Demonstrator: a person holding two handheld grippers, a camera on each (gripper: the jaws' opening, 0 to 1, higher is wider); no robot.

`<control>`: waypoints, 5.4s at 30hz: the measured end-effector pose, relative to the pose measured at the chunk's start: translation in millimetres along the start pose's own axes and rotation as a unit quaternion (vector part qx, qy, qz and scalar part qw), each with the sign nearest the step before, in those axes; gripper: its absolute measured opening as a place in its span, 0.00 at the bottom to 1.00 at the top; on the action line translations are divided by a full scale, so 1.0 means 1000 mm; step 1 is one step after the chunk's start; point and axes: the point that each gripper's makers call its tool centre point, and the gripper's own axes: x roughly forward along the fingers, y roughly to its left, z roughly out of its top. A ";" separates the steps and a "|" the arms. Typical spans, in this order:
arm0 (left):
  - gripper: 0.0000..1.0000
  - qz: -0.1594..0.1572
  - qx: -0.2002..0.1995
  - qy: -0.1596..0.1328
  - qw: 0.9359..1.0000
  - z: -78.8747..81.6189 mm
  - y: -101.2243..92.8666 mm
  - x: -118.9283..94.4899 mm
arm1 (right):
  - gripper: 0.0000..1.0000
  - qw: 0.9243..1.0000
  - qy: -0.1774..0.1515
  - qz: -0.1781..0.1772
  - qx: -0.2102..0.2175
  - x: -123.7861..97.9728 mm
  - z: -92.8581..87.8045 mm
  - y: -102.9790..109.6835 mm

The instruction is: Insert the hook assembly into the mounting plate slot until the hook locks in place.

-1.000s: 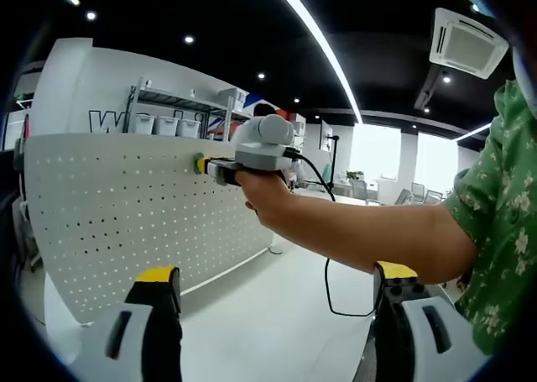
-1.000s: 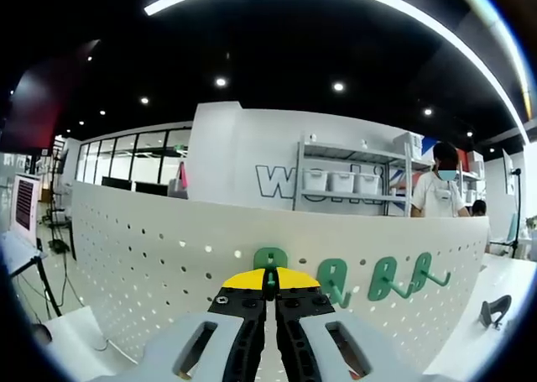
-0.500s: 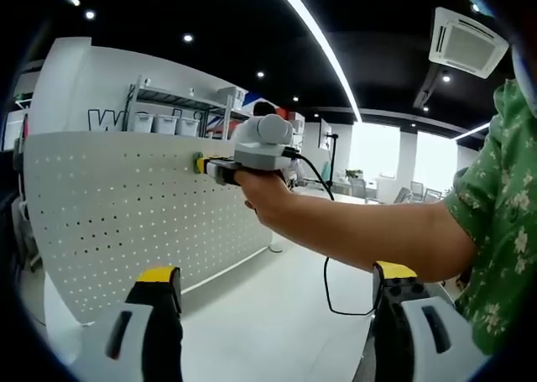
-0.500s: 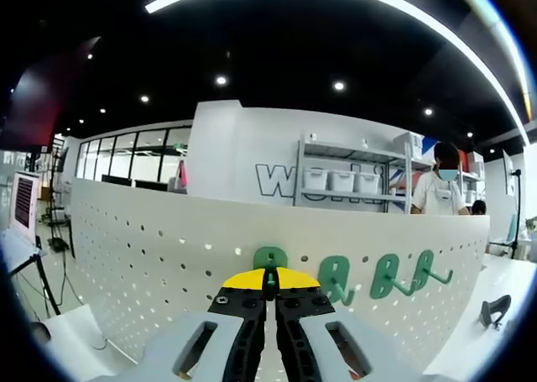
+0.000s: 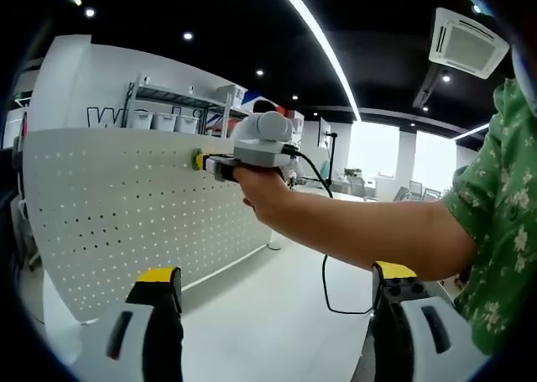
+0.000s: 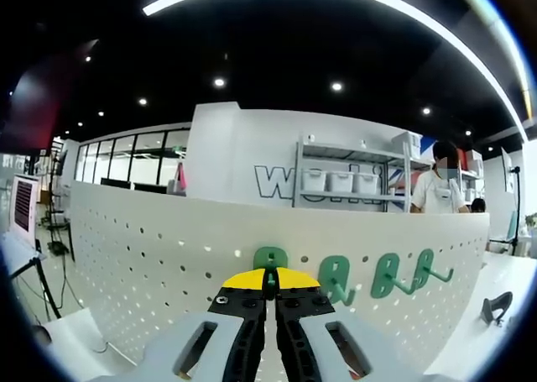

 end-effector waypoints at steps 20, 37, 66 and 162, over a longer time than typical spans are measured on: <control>0.95 -0.004 -0.002 0.006 1.000 -0.005 0.001 0.001 | 0.01 1.000 -0.014 -0.002 -0.007 0.001 0.000 0.002; 0.94 -0.004 -0.006 0.006 1.000 -0.005 0.004 0.002 | 0.01 1.000 -0.016 -0.002 -0.010 0.001 -0.002 0.003; 0.94 -0.003 -0.004 0.011 1.000 -0.007 0.001 0.001 | 0.01 1.000 -0.015 0.002 0.009 -0.002 -0.003 0.002; 0.90 -0.007 -0.005 0.015 1.000 -0.010 0.002 0.002 | 0.01 0.999 0.004 0.018 -0.027 0.001 -0.007 0.002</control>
